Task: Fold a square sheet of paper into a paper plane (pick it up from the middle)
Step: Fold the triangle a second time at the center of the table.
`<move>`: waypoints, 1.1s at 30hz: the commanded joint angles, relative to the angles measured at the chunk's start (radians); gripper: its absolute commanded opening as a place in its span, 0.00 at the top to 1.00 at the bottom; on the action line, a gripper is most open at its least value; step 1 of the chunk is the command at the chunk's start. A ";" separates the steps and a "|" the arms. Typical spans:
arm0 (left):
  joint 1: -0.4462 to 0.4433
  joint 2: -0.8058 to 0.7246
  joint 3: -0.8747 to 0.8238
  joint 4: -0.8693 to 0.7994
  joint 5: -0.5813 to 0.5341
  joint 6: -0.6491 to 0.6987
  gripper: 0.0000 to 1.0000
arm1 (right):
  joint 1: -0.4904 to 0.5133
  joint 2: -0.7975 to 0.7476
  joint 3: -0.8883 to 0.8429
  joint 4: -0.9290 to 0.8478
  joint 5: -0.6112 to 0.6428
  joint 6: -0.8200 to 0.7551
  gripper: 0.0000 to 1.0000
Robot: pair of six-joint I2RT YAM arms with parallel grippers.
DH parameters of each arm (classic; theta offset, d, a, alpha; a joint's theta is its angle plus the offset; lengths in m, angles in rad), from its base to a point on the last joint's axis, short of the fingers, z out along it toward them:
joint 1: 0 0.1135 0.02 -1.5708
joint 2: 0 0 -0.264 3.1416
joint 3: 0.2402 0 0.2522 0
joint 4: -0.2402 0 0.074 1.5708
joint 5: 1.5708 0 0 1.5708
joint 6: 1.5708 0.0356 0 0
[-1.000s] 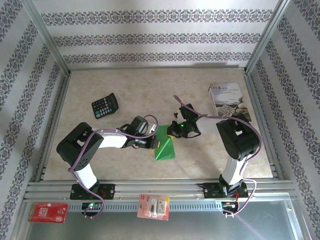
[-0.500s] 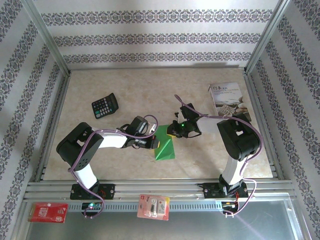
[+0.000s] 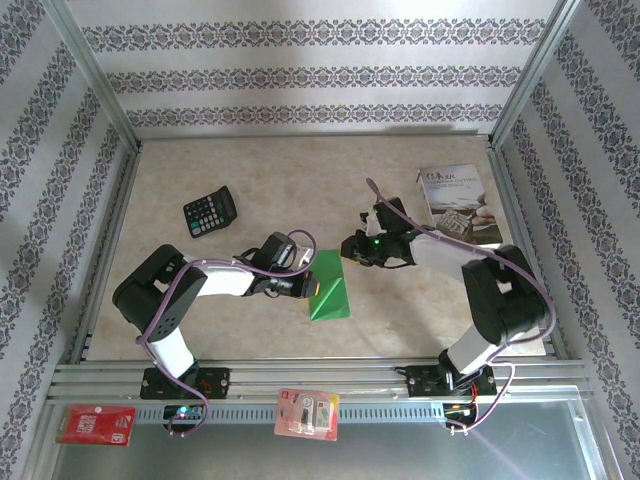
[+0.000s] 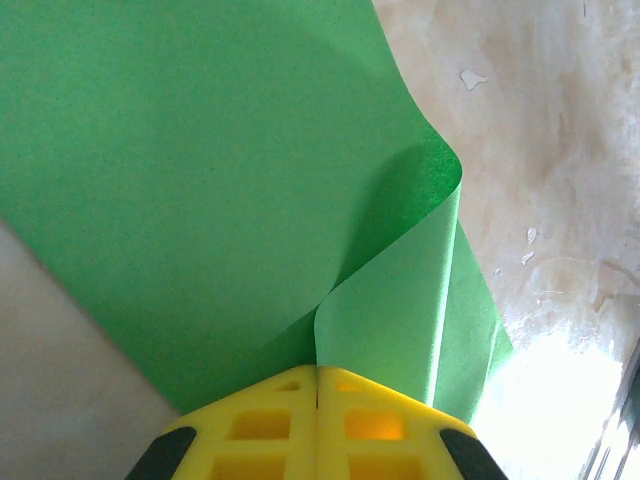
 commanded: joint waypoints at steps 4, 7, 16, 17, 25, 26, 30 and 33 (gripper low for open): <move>0.010 0.052 -0.036 -0.137 -0.100 0.012 1.00 | 0.127 -0.161 -0.184 0.088 0.055 0.126 0.96; 0.010 0.060 -0.035 -0.135 -0.100 0.009 1.00 | 0.228 -0.193 -0.269 0.198 0.092 0.203 1.00; 0.010 0.068 -0.028 -0.138 -0.100 0.002 1.00 | 0.428 -0.097 -0.319 0.406 0.161 0.273 1.00; 0.010 0.066 -0.026 -0.143 -0.102 0.002 1.00 | 0.434 -0.088 -0.315 0.412 0.160 0.275 1.00; 0.010 0.075 -0.007 -0.147 -0.100 -0.009 1.00 | 0.453 -0.033 -0.315 0.451 0.160 0.292 1.00; 0.009 0.077 -0.006 -0.149 -0.097 -0.009 1.00 | 0.454 -0.026 -0.314 0.457 0.159 0.294 1.00; 0.009 0.078 -0.006 -0.146 -0.096 -0.012 1.00 | 0.456 -0.012 -0.309 0.469 0.156 0.294 1.00; 0.008 0.083 -0.004 -0.143 -0.094 -0.017 0.98 | 0.457 0.000 -0.306 0.478 0.156 0.296 1.00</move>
